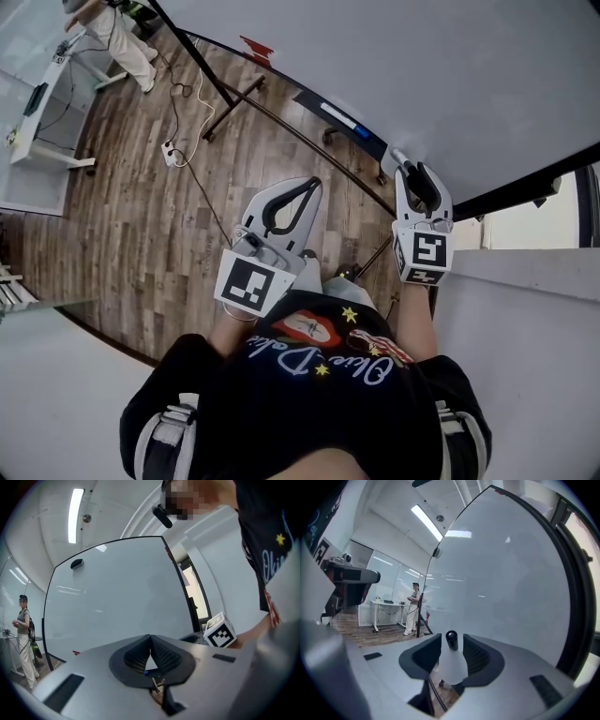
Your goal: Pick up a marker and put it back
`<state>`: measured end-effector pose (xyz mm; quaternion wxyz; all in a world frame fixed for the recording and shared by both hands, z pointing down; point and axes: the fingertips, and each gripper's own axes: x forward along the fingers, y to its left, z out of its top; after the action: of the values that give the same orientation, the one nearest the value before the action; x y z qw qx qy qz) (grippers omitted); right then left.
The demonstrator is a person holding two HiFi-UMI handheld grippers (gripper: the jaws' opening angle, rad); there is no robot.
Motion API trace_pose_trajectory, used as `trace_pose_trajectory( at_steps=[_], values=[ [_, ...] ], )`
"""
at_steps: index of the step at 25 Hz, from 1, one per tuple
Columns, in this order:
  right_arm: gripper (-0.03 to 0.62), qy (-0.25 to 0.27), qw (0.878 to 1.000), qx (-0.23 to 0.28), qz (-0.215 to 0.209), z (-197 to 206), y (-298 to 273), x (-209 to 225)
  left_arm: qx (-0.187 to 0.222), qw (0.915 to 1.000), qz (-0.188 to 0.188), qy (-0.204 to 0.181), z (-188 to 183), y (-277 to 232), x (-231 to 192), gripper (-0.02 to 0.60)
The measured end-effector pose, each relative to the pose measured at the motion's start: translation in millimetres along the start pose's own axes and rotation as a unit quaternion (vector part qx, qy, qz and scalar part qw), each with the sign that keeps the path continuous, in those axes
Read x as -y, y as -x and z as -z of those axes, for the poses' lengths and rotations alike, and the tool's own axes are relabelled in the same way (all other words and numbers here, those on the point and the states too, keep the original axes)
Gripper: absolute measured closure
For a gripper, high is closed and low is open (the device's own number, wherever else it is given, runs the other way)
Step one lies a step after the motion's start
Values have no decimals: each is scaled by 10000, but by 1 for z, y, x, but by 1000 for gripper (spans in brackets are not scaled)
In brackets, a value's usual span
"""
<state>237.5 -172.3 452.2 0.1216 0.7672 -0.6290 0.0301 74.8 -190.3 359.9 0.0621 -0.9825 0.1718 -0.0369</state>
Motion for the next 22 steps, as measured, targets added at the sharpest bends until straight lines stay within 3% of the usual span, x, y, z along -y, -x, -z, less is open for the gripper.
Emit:
trace_pose_trajectory(
  at_steps=[5, 22],
  values=[
    [515, 89, 9999, -76, 113, 1, -7, 0, -43, 10000, 40, -41, -4, -5, -17, 577],
    [523, 216, 9989, -136, 401, -25, -9, 8, -15, 9999, 153, -3, -4, -14, -66, 577]
  ],
)
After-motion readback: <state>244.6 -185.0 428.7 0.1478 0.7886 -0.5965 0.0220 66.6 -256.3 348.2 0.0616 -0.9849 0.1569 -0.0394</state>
